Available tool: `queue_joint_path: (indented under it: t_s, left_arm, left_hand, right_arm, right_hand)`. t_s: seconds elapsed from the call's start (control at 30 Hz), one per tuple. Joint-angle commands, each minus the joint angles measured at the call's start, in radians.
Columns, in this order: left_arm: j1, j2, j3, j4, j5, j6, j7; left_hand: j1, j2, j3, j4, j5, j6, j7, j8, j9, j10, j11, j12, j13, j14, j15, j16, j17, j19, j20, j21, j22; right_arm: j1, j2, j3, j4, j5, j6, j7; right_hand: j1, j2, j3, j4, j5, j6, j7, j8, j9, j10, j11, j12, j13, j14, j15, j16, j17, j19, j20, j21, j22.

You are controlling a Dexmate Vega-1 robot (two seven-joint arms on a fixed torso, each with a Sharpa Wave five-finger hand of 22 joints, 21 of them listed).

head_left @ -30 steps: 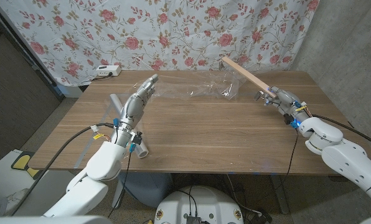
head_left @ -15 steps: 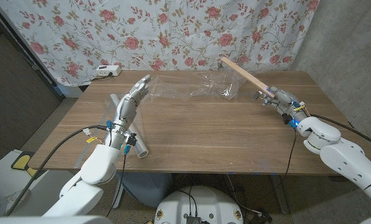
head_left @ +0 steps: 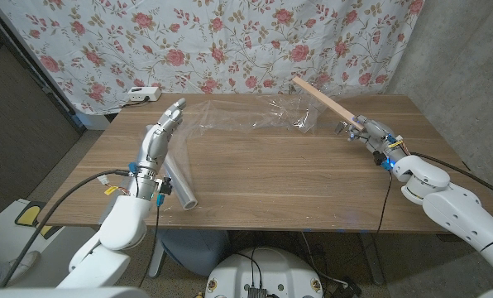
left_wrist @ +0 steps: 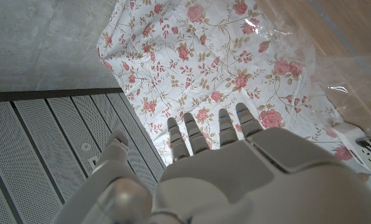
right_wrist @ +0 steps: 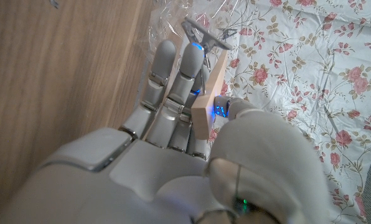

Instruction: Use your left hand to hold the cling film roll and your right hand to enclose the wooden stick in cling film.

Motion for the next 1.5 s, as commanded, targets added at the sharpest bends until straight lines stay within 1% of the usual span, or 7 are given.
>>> queue_joint_path:
  t_s: [0.03, 0.43, 1.07, 1.17, 1.27, 1.33, 1.5]
  left_arm:
    - [-0.014, -0.016, -0.035, 0.04, -0.007, 0.01, -0.015]
    - [-0.053, -0.023, -0.021, 0.092, 0.011, 0.006, -0.003]
    - [-0.042, -0.009, -0.071, 0.062, 0.072, 0.079, 0.04]
    - [-0.048, -0.011, -0.072, 0.067, 0.094, 0.081, 0.054]
    - [-0.063, -0.024, -0.064, 0.086, 0.001, 0.056, 0.02]
    - [-0.049, 0.001, -0.082, 0.057, 0.091, 0.112, 0.047]
    - [-0.061, 0.007, -0.087, 0.066, 0.059, 0.1, 0.028]
  left_hand:
    - [0.002, -0.01, -0.003, 0.003, 0.001, 0.002, 0.001, -0.001, 0.0, 0.002, 0.008, 0.003, 0.003, 0.022, 0.004, 0.004, 0.002, 0.018, 0.001, 0.002, 0.003]
    - [0.006, -0.007, -0.002, 0.004, 0.002, 0.003, 0.012, 0.0, 0.001, 0.007, 0.013, 0.003, 0.003, 0.035, 0.012, 0.003, 0.002, 0.035, -0.001, 0.003, 0.003]
    - [0.02, -0.008, 0.0, 0.001, 0.0, 0.015, 0.021, 0.003, 0.002, 0.016, 0.024, 0.002, 0.003, 0.044, -0.012, -0.004, 0.002, 0.041, -0.029, -0.005, 0.001]
    - [0.021, -0.008, 0.0, 0.001, 0.0, 0.016, 0.021, 0.003, 0.002, 0.017, 0.023, 0.002, 0.003, 0.045, -0.013, -0.005, 0.002, 0.046, -0.024, -0.004, 0.001]
    - [0.023, -0.008, 0.0, 0.001, 0.0, 0.018, 0.023, 0.004, 0.002, 0.016, 0.027, 0.002, 0.004, 0.044, -0.014, -0.006, 0.002, 0.047, -0.02, -0.004, 0.001]
    - [0.024, -0.008, 0.0, 0.001, 0.0, 0.02, 0.022, 0.004, 0.002, 0.018, 0.026, 0.002, 0.004, 0.044, -0.014, -0.006, 0.002, 0.046, -0.02, -0.005, 0.001]
    - [0.028, -0.004, 0.003, 0.001, 0.0, 0.022, 0.024, 0.005, 0.002, 0.02, 0.029, 0.002, 0.004, 0.042, -0.013, -0.008, 0.002, 0.041, -0.021, -0.008, 0.001]
  right_arm:
    - [0.011, 0.001, -0.006, 0.006, 0.0, 0.002, -0.002]
    - [0.006, -0.001, -0.001, 0.0, 0.002, -0.001, -0.015]
    - [0.027, 0.008, -0.011, 0.016, -0.003, 0.007, -0.01]
    - [0.031, 0.01, -0.014, 0.019, -0.002, 0.008, -0.007]
    - [0.034, 0.009, -0.017, 0.02, -0.003, 0.008, -0.006]
    - [0.034, 0.009, -0.016, 0.018, -0.004, 0.009, -0.007]
    - [0.033, 0.008, -0.011, 0.013, -0.005, 0.014, -0.009]
  right_hand:
    - [-0.003, 0.015, 0.294, -0.167, 0.004, 0.118, -0.109, 0.006, 0.003, 0.082, -0.075, 0.002, 0.033, 0.01, -0.013, -0.005, 0.003, 0.002, -0.06, -0.001, 0.004]
    - [-0.006, 0.014, 0.295, -0.165, 0.004, 0.118, -0.11, 0.006, 0.003, 0.079, -0.075, 0.004, 0.04, 0.009, -0.013, -0.007, 0.003, 0.005, -0.058, 0.0, 0.003]
    - [-0.01, 0.015, 0.296, -0.165, 0.003, 0.118, -0.112, 0.006, 0.003, 0.089, -0.073, -0.002, 0.03, 0.012, -0.012, -0.008, 0.005, 0.004, -0.058, 0.0, 0.003]
    - [-0.011, 0.015, 0.296, -0.165, 0.003, 0.118, -0.111, 0.006, 0.002, 0.085, -0.076, 0.003, 0.04, 0.011, -0.013, -0.009, 0.004, 0.003, -0.059, 0.0, 0.003]
    - [-0.011, 0.015, 0.296, -0.166, 0.003, 0.117, -0.112, 0.006, 0.003, 0.087, -0.075, -0.002, 0.033, 0.012, -0.013, -0.007, 0.006, 0.003, -0.058, 0.001, 0.004]
    - [-0.011, 0.015, 0.297, -0.166, 0.003, 0.118, -0.111, 0.006, 0.003, 0.085, -0.075, 0.001, 0.038, 0.01, -0.013, -0.009, 0.005, 0.004, -0.059, 0.001, 0.003]
    - [-0.011, 0.015, 0.297, -0.166, 0.003, 0.118, -0.11, 0.006, 0.003, 0.084, -0.075, -0.002, 0.035, 0.01, -0.013, -0.01, 0.005, 0.003, -0.059, 0.002, 0.003]
